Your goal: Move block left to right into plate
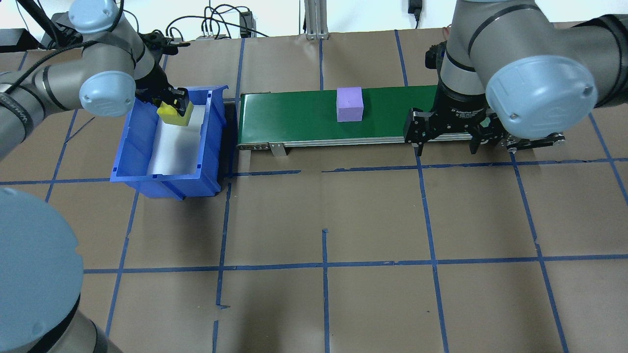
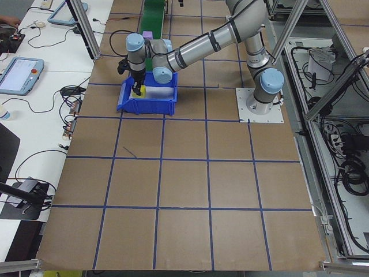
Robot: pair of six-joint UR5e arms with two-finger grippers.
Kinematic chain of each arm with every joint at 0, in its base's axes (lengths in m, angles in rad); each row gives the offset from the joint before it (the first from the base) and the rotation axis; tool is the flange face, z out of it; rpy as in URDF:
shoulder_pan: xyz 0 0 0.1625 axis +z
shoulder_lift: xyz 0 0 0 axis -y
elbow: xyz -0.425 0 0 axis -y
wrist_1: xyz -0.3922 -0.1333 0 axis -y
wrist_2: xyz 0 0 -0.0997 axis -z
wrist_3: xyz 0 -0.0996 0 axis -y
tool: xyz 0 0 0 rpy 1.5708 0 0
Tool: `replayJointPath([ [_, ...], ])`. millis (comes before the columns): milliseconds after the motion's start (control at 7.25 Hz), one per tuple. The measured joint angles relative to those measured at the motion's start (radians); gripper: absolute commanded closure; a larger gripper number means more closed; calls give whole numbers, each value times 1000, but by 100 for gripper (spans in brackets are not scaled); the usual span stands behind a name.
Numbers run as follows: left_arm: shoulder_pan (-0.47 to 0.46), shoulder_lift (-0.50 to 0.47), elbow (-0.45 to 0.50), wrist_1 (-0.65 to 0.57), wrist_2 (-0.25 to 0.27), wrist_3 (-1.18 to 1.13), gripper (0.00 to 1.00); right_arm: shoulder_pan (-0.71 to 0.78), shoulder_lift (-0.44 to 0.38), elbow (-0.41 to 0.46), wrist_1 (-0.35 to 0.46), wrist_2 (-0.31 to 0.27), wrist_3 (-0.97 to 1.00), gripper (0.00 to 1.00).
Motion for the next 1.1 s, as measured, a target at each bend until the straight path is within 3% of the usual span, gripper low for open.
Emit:
replayJointPath([
  [414,-109,161,-3,-42,-6,-75,61,4,16,55,-40,-14,9,0],
  [828,-192,127,-21,-14,-47,-238,61,-84,51,48,-98,4,2,0],
  [1103,-226,46,-26,89,-78,-297,61,-217,96,0,-116,111,-63,0],
])
